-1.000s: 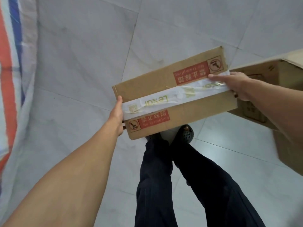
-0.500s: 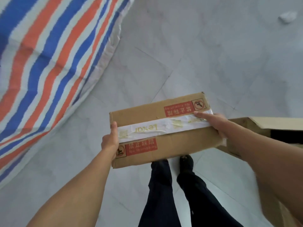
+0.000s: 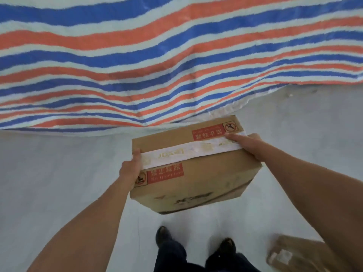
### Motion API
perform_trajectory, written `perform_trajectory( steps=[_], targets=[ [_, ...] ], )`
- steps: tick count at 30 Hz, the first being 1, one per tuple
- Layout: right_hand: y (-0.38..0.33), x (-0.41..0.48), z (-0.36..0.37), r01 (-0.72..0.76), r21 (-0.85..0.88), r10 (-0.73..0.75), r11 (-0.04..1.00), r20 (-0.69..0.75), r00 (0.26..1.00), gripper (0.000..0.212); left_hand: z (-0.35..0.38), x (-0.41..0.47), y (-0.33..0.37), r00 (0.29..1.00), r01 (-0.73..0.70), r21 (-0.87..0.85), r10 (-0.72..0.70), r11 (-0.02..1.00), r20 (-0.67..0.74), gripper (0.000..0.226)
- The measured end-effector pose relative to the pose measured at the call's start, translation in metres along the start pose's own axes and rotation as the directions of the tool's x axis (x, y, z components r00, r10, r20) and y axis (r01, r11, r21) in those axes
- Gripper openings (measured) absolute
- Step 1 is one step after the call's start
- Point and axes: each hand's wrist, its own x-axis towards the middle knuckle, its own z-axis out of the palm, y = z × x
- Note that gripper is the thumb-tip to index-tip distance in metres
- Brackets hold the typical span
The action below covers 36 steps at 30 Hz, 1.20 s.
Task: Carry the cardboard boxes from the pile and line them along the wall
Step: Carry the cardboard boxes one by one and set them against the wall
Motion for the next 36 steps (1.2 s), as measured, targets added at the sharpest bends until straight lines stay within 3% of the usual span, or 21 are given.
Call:
perform_trajectory(
  steps=[4,8,10,18,22,25,29,31,33,36],
  targets=[
    [-0.084,-0.038,0.103,0.188,-0.128,-0.180,0.974,0.072,0.981,0.120,-0.117,0.012,-0.034,0.993,0.010,-0.108,-0.023,0.994,-0.119,0.090],
    [-0.150,-0.086,0.218,0.306,-0.196,-0.268,0.932,0.200,0.942,0.092,-0.235,0.026,-0.074,0.964,-0.004,-0.198,-0.048,0.980,-0.260,0.085],
    [-0.184,-0.108,0.299,0.356,-0.245,-0.281,0.902,0.294,0.913,0.095,-0.314,0.028,-0.105,0.927,-0.022,-0.237,-0.070,0.971,-0.369,0.081],
    [-0.271,-0.188,0.525,0.584,-0.282,-0.375,0.761,0.543,0.751,0.112,-0.513,0.028,-0.199,0.796,-0.028,-0.412,-0.228,0.911,-0.560,0.088],
    [-0.309,-0.226,0.619,0.656,-0.278,-0.388,0.701,0.624,0.679,0.081,-0.576,0.038,-0.233,0.730,-0.022,-0.484,-0.317,0.875,-0.606,0.087],
    [-0.339,-0.223,0.699,0.711,-0.269,-0.406,0.649,0.668,0.624,0.097,-0.619,0.055,-0.254,0.674,-0.026,-0.524,-0.372,0.851,-0.638,0.084],
    [-0.386,-0.235,0.809,0.773,-0.244,-0.385,0.586,0.755,0.531,0.090,-0.678,0.081,-0.275,0.596,-0.024,-0.558,-0.436,0.830,-0.674,0.074],
    [-0.419,-0.211,0.883,0.814,-0.257,-0.393,0.521,0.775,0.495,0.097,-0.703,0.088,-0.285,0.555,-0.023,-0.592,-0.483,0.805,-0.678,0.073],
    [-0.442,-0.250,0.928,0.851,-0.265,-0.407,0.454,0.787,0.463,0.100,-0.729,0.093,-0.303,0.509,-0.040,-0.645,-0.540,0.763,-0.670,0.073],
    [-0.444,-0.330,0.984,0.905,-0.163,-0.312,0.393,0.902,0.298,0.061,-0.759,0.095,-0.339,0.408,-0.047,-0.724,-0.649,0.688,-0.642,0.074]
  ],
)
